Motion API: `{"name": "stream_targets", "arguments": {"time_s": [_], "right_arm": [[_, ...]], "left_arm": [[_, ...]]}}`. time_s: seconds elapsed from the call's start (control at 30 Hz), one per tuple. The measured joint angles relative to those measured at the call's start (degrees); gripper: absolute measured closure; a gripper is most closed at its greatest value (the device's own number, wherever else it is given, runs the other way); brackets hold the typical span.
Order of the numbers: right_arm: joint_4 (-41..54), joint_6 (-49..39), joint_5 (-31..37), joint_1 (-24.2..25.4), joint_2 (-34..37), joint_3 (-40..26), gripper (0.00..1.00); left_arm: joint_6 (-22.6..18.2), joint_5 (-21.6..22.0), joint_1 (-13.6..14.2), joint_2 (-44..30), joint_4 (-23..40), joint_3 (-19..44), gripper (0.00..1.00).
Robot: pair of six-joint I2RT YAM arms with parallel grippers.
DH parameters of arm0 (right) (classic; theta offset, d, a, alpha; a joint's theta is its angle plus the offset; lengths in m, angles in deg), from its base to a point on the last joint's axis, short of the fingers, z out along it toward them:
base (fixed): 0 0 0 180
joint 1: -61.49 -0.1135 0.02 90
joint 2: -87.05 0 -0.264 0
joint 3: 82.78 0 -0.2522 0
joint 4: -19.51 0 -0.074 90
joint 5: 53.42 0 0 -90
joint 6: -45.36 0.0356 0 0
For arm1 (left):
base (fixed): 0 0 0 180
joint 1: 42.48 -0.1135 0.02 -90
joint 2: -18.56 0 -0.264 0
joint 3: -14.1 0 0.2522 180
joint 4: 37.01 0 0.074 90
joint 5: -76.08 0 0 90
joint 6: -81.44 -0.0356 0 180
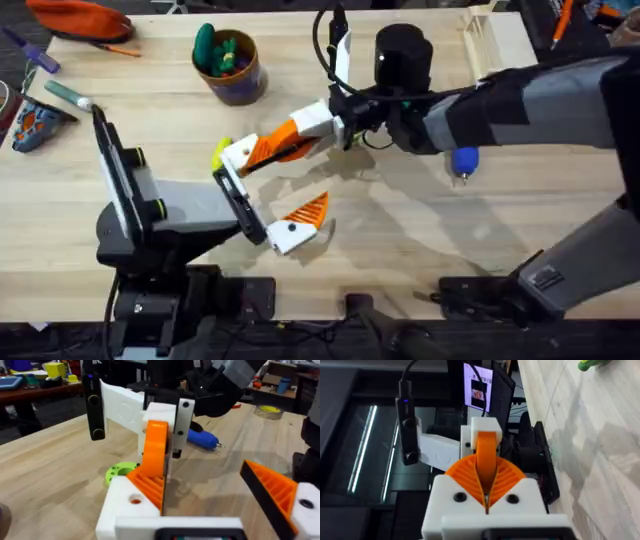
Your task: Pick up the gripper from the table and insert it into the empty holder that is missing its gripper. Then pick up a screw, insert it into the mounting hole, and use the screwdriver to tighten it. Finally, clean up the table by picking up the vegetable and placing it into the bucket.
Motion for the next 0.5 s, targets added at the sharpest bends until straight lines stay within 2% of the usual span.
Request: {"name": "stream_targets", "arguments": {"time_s": [0.5], "right_arm": [[0.04,-0.69,-0.57,0.16,-0.01,-0.11,0.992]], "left_arm": [[-0.01,-0.38,0.0,0.01,0.07,0.0,0.015]]}}
